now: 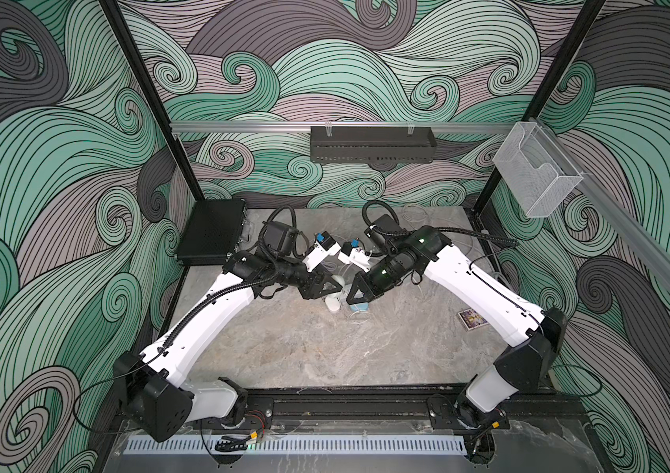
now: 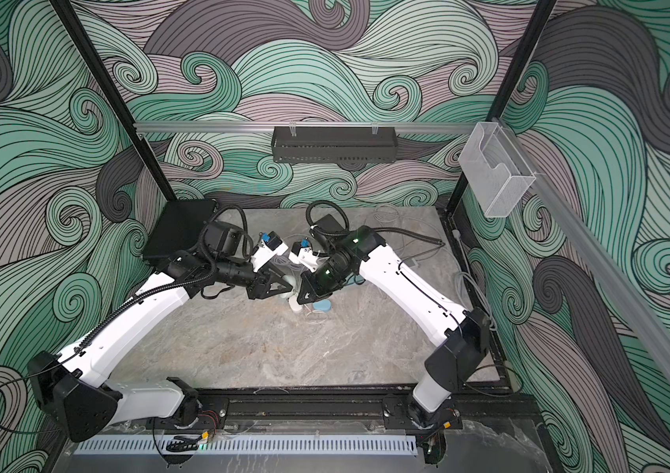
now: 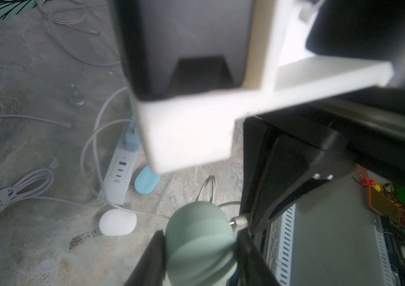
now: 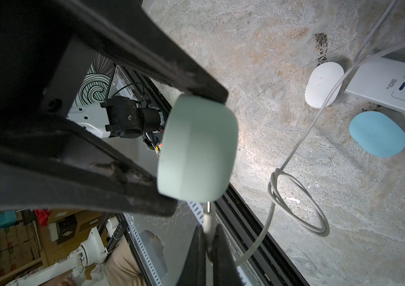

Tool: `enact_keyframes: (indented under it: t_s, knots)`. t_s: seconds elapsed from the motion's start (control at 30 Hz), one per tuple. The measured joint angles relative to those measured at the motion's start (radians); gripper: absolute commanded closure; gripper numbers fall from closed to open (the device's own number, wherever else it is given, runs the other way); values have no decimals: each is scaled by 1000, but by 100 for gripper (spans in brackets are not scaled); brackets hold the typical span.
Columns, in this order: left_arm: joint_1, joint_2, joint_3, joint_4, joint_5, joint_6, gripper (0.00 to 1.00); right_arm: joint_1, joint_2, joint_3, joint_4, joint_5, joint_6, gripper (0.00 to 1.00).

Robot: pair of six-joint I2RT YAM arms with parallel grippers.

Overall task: Charge the bluetooth headset
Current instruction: Insert the charging cable into the bluetooth headset.

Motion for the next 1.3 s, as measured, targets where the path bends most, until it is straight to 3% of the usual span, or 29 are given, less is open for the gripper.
enact_keyframes:
  t_s: [1.3]
  knots:
    - [-14,-7,0,-10,-39,3,100,-2,0,15,-2,-8,-15,100]
